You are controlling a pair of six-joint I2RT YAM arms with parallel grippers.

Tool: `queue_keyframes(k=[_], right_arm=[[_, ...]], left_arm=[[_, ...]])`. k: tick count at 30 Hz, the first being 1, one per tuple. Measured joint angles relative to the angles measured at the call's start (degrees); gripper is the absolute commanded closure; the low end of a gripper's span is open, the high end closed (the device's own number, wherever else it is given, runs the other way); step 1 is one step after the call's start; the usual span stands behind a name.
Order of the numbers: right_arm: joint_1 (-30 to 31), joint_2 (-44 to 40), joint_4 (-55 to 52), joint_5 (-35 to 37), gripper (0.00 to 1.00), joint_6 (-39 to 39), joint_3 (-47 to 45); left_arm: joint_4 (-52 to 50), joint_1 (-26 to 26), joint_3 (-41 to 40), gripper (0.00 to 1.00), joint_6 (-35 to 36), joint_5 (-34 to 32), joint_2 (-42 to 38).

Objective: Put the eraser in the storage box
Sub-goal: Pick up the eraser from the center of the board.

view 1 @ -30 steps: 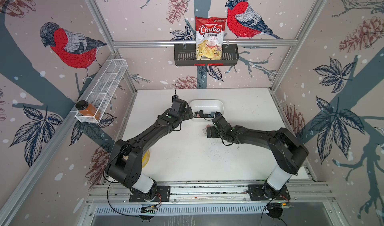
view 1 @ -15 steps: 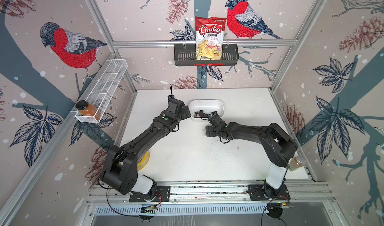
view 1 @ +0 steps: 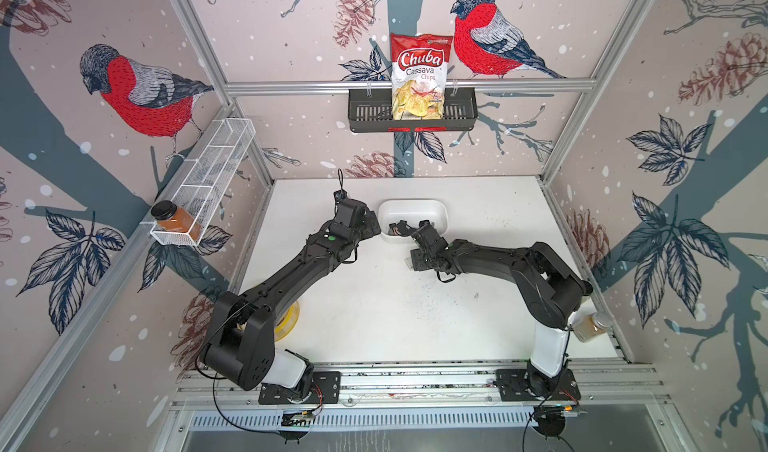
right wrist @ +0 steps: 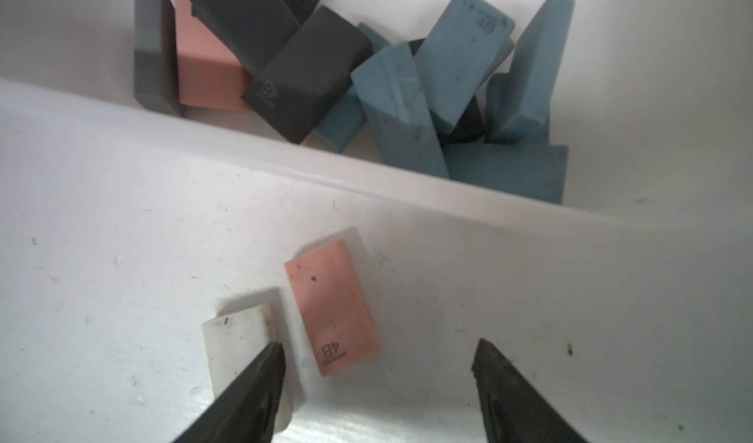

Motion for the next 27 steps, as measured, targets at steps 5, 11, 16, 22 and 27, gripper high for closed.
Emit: queue_keyframes(k=[5,11,16,22,27], right_arm=[[0.15,1.27,-0.46,-0.2,0.3,-0.24,1.53],[0.39,2.6,-0.9,-0.26,0.35,-0.61,2.43],[0.59,3.23,-0.85,-0.22,0.39,-0.7,2.71],[0.7,3.34,-0.85,-0.26,0.42,-1.31,2.91],[0.72,3.5,-0.81,-0.59,0.47,-1.31,2.93]], left_arm=[[0.0,0.0,0.0,0.04,0.0,-0.13,-0.02],[0.0,0.0,0.0,0.04,0.0,-0.13,-0.11],[0.0,0.0,0.0,0.04,0.0,-0.13,-0.15],[-0.02,0.0,0.0,0.04,-0.02,-0.13,-0.15],[-0.02,0.0,0.0,0.04,-0.02,-0.13,-0.15]])
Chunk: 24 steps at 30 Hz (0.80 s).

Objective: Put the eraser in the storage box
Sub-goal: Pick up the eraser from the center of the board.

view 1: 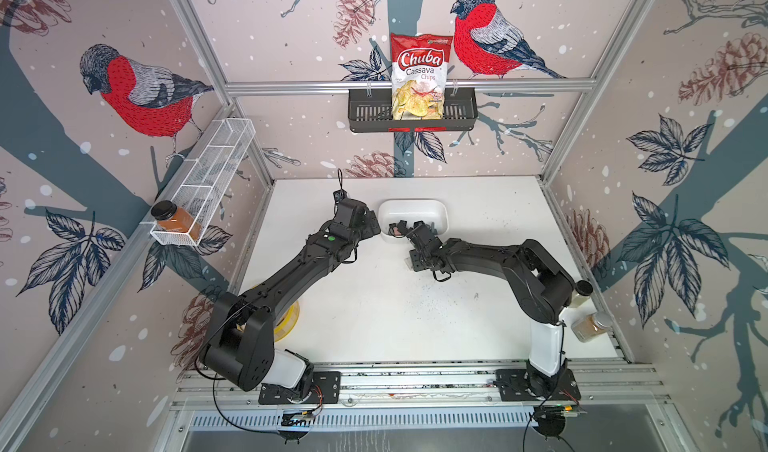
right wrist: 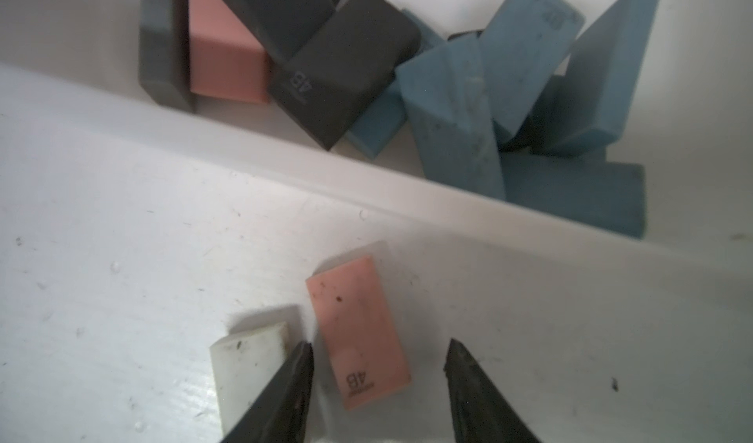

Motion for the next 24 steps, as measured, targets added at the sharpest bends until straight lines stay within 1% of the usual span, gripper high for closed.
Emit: queue_keyframes(k=[13,15,20,24], right_arm=[[0.26,0.66,0.83,-0.09,0.54,-0.02,0.11],[0.26,0.96,1.03,-0.15,0.57,-0.17,0.39],[0.28,1.49,1.18,-0.5,0.6,-0.2,1.11],[0.33,1.51,1.22,-1.09,0.64,-0.2,1.16]], left_arm=[[0.0,0.0,0.0,0.04,-0.13,0.0,0.0],[0.0,0.0,0.0,0.04,-0.13,0.0,0.0],[0.0,0.0,0.0,0.04,-0.13,0.0,0.0],[0.0,0.0,0.0,0.04,-0.13,0.0,0.0]])
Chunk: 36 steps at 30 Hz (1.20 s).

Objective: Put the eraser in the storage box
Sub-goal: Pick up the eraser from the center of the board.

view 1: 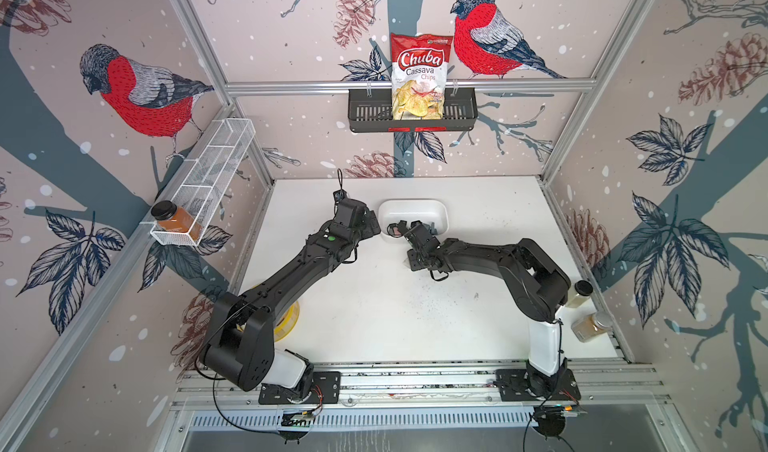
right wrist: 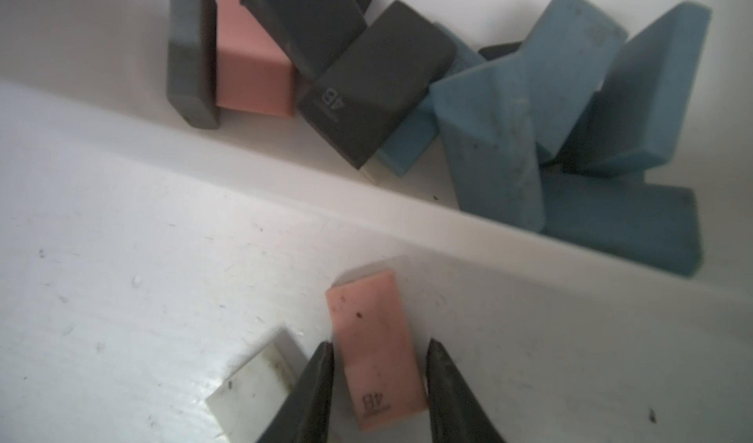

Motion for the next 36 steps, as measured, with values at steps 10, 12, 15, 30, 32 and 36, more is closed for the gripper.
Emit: queue_keyframes(k=[10,12,15,30,32,36], right_arm=[[0.13,0.02,0.04,-0.11,0.77,-0.17,-0.02],[0.13,0.02,0.04,-0.09,0.78,-0.17,-0.02],[0.13,-0.13,0.22,-0.04,0.79,-0.15,-0.22],[0.2,-4.79,-3.39,0.24,0.8,-0.11,-1.38],[0.2,-5.9,-3.69,0.37,0.81,-0.11,-1.46],[0.17,-8.55,-4.98,1.14,0.81,-0.11,-1.18]], left_arm=[[0.0,0.07,0.0,0.04,0.0,0.0,0.0],[0.0,0.07,0.0,0.04,0.0,0.0,0.0],[0.0,0.07,0.0,0.04,-0.02,0.04,0.0],[0.0,0.07,0.0,0.04,-0.11,0.39,0.55],[0.0,0.07,0.0,0.04,-0.48,0.42,0.63],[-0.02,0.07,0.0,0.04,-0.48,0.5,0.81]])
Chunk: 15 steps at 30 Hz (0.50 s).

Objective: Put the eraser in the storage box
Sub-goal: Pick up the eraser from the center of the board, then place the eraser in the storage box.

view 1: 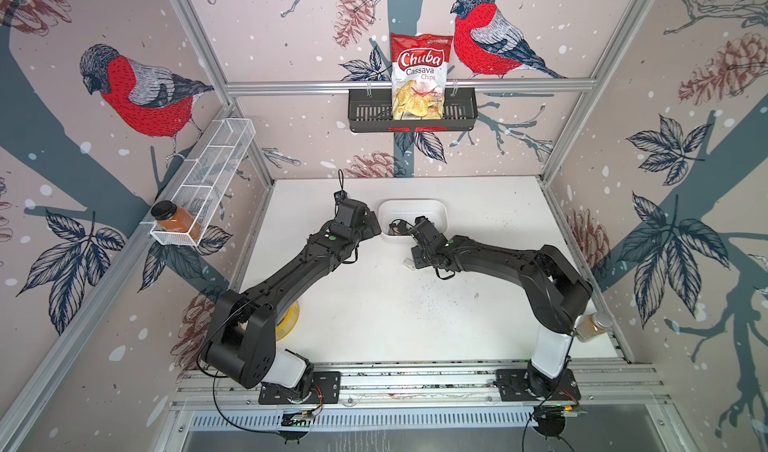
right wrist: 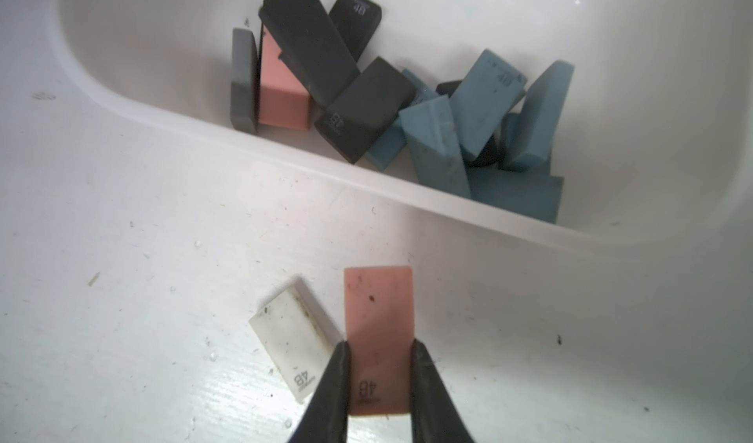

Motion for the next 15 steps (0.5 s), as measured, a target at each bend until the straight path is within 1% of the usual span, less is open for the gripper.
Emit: queue_keyframes(k=[8,15], right_arm=[[-1.16,-2.62,-2.38,0.39,0.81,-0.17,4.81],[-4.94,0.17,-3.67,-0.37,0.8,-0.5,10.69]], left_arm=[[0.0,0.0,0.0,0.04,0.0,0.11,0.39],[-0.02,0.0,0.02,0.04,-0.02,0.15,0.66]])
